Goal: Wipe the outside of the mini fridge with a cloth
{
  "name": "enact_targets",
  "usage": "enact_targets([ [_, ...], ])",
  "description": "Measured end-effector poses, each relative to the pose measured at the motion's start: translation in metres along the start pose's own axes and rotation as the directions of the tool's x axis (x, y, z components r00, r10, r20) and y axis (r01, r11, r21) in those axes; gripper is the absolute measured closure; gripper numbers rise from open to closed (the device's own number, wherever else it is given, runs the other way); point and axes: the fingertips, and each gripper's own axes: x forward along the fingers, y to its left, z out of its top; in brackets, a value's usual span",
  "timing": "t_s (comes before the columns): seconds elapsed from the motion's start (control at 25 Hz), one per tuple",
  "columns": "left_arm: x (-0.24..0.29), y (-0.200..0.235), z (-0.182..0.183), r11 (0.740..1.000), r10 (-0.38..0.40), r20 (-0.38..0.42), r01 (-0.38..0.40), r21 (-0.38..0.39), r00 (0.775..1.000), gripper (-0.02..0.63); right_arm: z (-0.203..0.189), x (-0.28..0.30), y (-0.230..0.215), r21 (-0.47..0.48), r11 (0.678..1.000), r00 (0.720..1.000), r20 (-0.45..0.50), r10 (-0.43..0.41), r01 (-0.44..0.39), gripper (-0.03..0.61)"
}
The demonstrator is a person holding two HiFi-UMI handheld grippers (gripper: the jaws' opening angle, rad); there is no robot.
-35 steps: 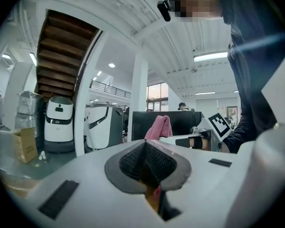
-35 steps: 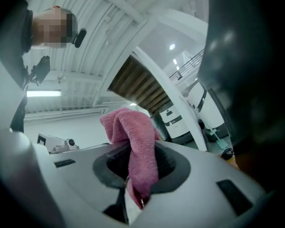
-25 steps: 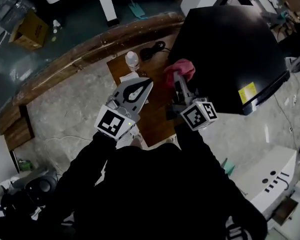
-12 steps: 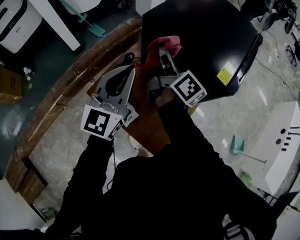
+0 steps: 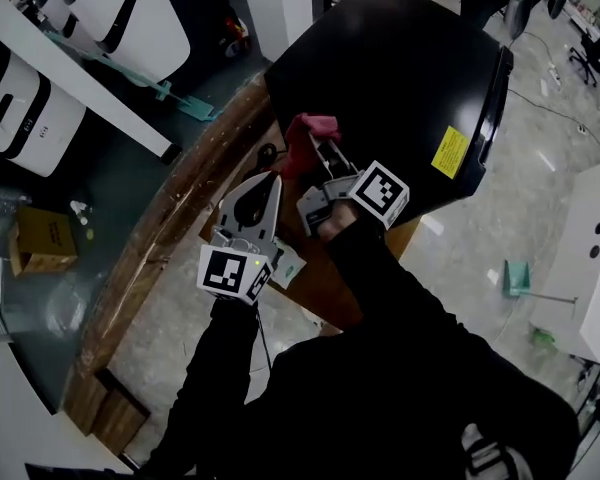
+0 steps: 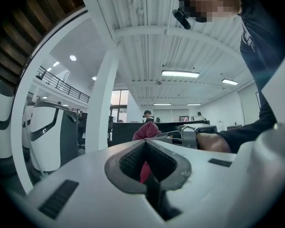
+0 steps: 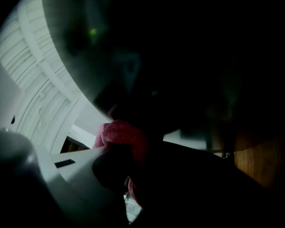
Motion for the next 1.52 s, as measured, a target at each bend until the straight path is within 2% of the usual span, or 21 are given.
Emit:
enact_targets([
  [0.28, 0.013, 0.012, -0.069, 1.000, 0.017, -0.129, -0.020, -0.023, 0.992, 0.607, -0.019, 0.005, -0.068, 0.079, 0.995, 0.998, -0.022, -0.053, 0.054, 0.499],
  [0.56, 0.024, 0.014, -0.144, 0.999, 0.001, -0.260, -0.014, -0.049, 0.966, 0.607, -0.034, 0.003, -0.150, 0.074, 0.984, 0.986, -0.062, -0.156, 0.160, 0.499],
  [0.76, 0.033, 0.022, -0.197, 0.997, -0.001, -0.341, -0.027, -0.077, 0.940, 0.607, -0.047, 0.001, -0.198, 0.122, 0.970, 0.976, -0.084, -0.203, 0.212, 0.499],
  [1.0, 0.042, 0.028, -0.252, 0.996, 0.005, -0.443, -0.045, -0.080, 0.896, 0.607, -0.061, -0.006, -0.268, 0.136, 0.940, 0.947, -0.106, -0.302, 0.314, 0.499],
  [1.2, 0.049, 0.027, -0.288, 0.994, -0.001, -0.505, -0.056, -0.097, 0.863, 0.607, -0.073, -0.018, -0.328, 0.157, 0.887, 0.899, -0.127, -0.419, 0.435, 0.500],
  [1.28, 0.047, 0.022, -0.294, 0.993, -0.007, -0.507, -0.054, -0.107, 0.862, 0.607, -0.076, -0.023, -0.349, 0.161, 0.866, 0.880, -0.133, -0.457, 0.474, 0.500],
  [1.36, 0.045, 0.019, -0.294, 0.991, -0.010, -0.500, -0.056, -0.118, 0.866, 0.607, -0.077, -0.024, -0.366, 0.161, 0.860, 0.873, -0.145, -0.465, 0.484, 0.502],
  [1.52, 0.034, 0.013, -0.291, 0.987, -0.015, -0.477, -0.063, -0.147, 0.879, 0.607, -0.091, -0.028, -0.371, 0.203, 0.885, 0.902, -0.210, -0.378, 0.418, 0.500],
])
